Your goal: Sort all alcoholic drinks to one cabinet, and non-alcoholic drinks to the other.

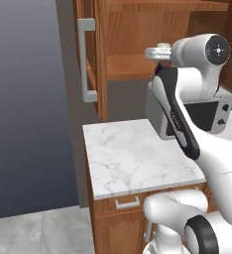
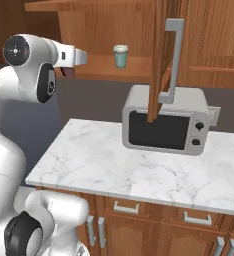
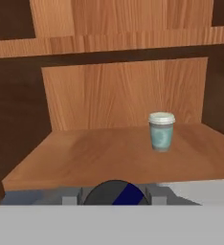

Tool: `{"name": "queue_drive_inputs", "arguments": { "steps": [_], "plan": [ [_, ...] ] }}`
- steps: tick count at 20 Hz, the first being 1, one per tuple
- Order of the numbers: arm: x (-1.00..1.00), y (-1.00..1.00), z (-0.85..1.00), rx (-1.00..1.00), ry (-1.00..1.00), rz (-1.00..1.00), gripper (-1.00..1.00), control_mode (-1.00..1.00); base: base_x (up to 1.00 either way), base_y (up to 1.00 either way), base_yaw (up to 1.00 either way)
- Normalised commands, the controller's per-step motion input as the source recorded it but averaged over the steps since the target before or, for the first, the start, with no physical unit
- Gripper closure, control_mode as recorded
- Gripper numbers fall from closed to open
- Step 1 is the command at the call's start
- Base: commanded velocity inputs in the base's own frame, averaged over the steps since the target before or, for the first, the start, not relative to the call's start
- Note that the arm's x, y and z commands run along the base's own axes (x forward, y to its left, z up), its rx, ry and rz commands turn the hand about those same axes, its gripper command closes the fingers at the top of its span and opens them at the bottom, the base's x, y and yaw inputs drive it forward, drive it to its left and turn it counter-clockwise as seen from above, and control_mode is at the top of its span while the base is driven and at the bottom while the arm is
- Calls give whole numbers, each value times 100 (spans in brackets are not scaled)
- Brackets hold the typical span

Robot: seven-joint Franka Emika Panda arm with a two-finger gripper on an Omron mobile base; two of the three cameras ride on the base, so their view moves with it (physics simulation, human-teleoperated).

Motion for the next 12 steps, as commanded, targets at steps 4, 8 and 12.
{"name": "queue_drive_inputs", "arguments": {
  "steps": [4,8,12],
  "plan": [
    [87,2,1,0,4,0,100,-100,0,0,0],
    [94,2,-7,0,7,0,100,-100,0,0,0],
    [92,13,-22,0,1,0,100,-100,0,0,0]
  ]
}}
